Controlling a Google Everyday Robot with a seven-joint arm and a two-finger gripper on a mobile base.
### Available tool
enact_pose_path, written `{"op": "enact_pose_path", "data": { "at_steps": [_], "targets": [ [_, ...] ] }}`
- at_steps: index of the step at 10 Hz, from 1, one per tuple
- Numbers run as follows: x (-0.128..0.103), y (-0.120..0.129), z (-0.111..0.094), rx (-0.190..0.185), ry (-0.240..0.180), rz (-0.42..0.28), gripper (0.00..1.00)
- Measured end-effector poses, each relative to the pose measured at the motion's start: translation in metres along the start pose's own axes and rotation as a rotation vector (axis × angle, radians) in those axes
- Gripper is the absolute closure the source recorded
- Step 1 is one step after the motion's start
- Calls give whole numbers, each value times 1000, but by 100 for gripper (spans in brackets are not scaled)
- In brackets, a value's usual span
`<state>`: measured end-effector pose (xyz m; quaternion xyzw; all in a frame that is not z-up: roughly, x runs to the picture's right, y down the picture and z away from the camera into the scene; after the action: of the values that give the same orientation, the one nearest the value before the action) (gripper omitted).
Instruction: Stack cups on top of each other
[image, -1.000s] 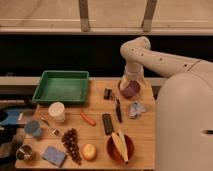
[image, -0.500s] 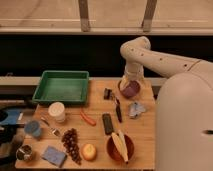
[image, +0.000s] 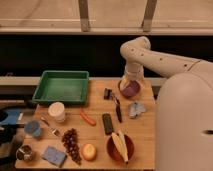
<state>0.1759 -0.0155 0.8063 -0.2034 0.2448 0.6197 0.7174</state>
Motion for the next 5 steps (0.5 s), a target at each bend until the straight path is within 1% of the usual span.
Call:
{"op": "enact_pose_path", "data": {
  "at_steps": [3, 4, 5],
  "targets": [
    [1, 0, -1, 0, -1, -4, 20],
    [1, 3, -2, -2, -7, -19, 20],
    [3, 11, -5, -7, -20, -42, 20]
  ]
}}
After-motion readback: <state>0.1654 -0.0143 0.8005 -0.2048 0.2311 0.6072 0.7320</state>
